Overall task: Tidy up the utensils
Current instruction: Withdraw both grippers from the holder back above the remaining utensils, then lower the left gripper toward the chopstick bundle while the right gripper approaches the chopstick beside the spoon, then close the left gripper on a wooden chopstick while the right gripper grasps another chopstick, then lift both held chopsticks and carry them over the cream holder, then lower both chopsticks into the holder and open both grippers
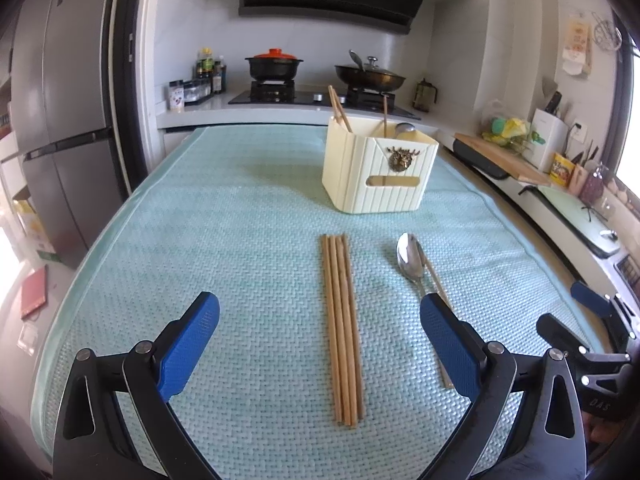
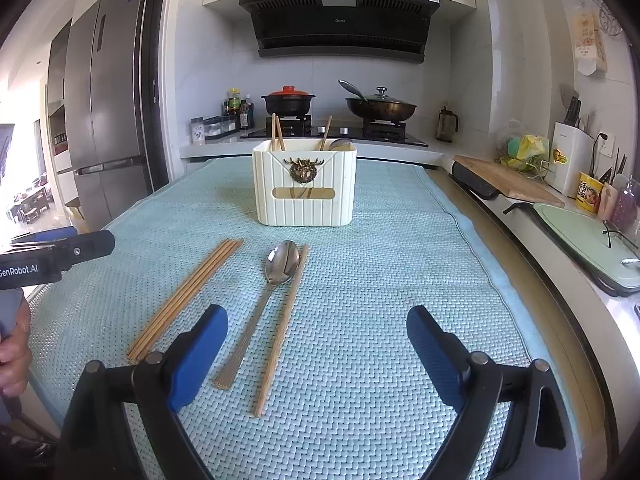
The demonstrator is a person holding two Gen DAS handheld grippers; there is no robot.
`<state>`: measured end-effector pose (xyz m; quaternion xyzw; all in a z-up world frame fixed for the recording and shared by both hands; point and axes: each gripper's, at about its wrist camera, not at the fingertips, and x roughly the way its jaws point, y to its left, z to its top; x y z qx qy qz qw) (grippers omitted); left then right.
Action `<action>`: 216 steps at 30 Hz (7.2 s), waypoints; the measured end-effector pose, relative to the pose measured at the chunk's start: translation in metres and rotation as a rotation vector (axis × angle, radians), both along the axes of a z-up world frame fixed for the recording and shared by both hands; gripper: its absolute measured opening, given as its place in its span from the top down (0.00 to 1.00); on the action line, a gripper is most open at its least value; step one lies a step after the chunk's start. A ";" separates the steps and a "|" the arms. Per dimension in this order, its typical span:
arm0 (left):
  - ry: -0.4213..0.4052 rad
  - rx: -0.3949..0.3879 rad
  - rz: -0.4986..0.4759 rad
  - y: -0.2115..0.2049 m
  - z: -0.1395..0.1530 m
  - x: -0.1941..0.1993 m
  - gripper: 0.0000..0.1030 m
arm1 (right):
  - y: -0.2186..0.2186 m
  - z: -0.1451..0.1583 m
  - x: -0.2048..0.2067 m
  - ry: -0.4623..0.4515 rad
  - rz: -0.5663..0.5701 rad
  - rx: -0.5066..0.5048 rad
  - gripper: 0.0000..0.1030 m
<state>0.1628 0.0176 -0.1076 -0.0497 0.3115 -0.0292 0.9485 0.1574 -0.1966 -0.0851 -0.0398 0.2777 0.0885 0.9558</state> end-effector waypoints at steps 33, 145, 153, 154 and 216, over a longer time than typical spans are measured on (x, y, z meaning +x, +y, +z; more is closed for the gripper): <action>0.022 -0.017 0.023 0.002 -0.015 0.004 0.02 | 0.000 -0.005 0.004 -0.014 -0.034 -0.002 0.10; 0.040 -0.079 -0.193 0.019 0.069 0.096 0.96 | -0.017 0.073 0.120 0.110 0.217 0.290 0.94; -0.060 -0.142 -0.191 0.026 0.100 0.071 0.96 | -0.005 0.117 0.077 -0.092 0.245 0.239 0.94; -0.066 -0.148 -0.191 0.026 0.102 0.070 0.96 | -0.004 0.122 0.072 -0.118 0.248 0.243 0.94; -0.154 -0.159 -0.101 0.004 0.183 0.292 0.97 | 0.040 0.204 0.299 -0.283 0.289 0.219 0.94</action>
